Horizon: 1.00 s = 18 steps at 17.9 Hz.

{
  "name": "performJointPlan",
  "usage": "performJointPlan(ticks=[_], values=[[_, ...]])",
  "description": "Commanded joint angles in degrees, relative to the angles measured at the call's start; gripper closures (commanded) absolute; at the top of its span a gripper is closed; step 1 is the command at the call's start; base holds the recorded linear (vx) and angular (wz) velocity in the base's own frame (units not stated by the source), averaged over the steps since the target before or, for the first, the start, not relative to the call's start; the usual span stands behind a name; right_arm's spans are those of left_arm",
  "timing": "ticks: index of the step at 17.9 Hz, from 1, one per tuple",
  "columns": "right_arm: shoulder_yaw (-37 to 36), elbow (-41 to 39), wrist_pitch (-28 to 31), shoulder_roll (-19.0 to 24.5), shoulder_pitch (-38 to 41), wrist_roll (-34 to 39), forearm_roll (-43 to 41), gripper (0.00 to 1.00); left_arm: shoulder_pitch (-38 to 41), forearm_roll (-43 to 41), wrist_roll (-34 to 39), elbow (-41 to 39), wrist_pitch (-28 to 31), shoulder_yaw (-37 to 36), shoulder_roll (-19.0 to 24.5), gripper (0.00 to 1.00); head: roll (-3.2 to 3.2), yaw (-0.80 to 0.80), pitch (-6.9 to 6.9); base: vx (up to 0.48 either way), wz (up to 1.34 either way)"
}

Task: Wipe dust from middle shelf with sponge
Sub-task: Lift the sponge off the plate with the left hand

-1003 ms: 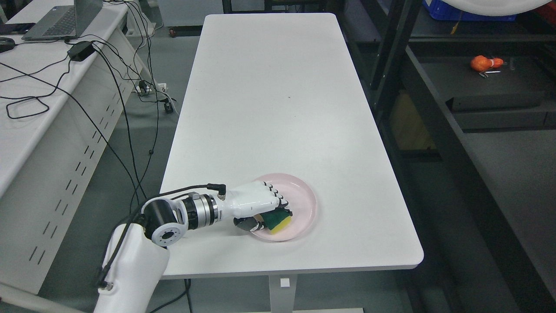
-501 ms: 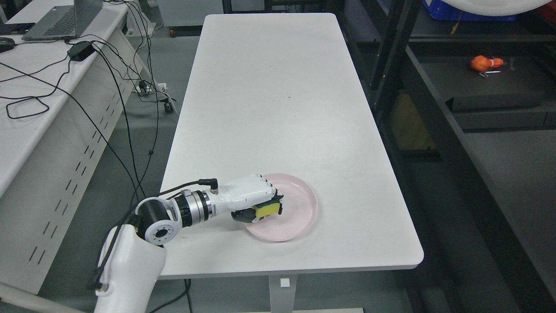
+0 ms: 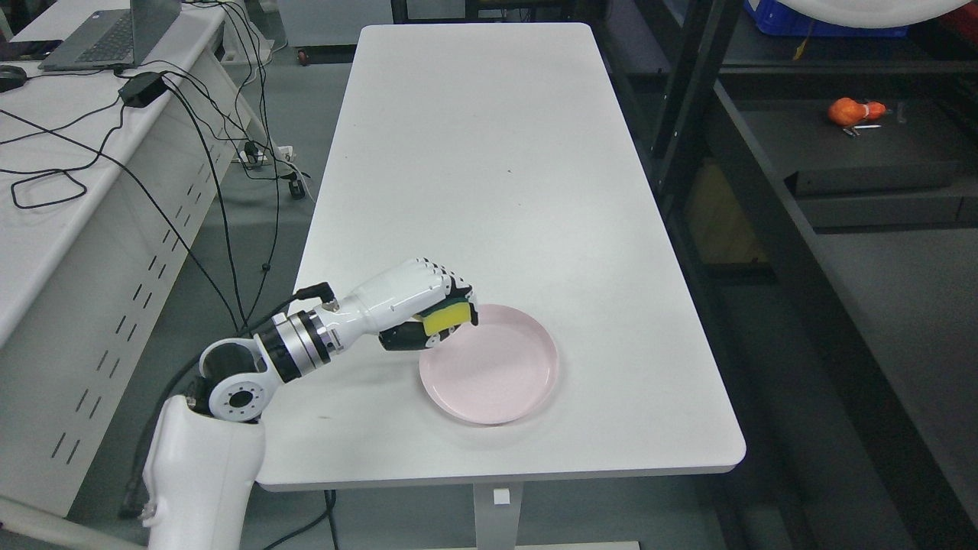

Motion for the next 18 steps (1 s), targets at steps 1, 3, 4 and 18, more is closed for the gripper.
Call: performJointPlan(ticks=[1, 3, 4, 18], values=[[0.0, -1.0, 4.2, -1.0, 0.0, 0.0, 0.0, 0.00, 1.6, 5.2, -0.1, -5.6, 0.0, 8.5, -0.1, 1.00, 0.00, 0.00, 0.00, 0.000, 0.00], [0.0, -1.0, 4.2, -1.0, 0.0, 0.0, 0.0, 0.00, 2.3, 5.3, -0.1, -6.5, 0.0, 8.6, -0.3, 0.99, 0.00, 0.00, 0.00, 0.000, 0.00], [0.0, -1.0, 4.2, -1.0, 0.0, 0.0, 0.0, 0.00, 2.5, 5.3, -0.1, -6.5, 0.0, 8.7, -0.3, 0.99, 0.00, 0.00, 0.00, 0.000, 0.00], [0.0, -1.0, 4.2, -1.0, 0.0, 0.0, 0.0, 0.00, 1.6, 5.2, -4.0, -9.4, 0.0, 9.5, -1.4, 0.99, 0.00, 0.00, 0.00, -0.038, -0.01]])
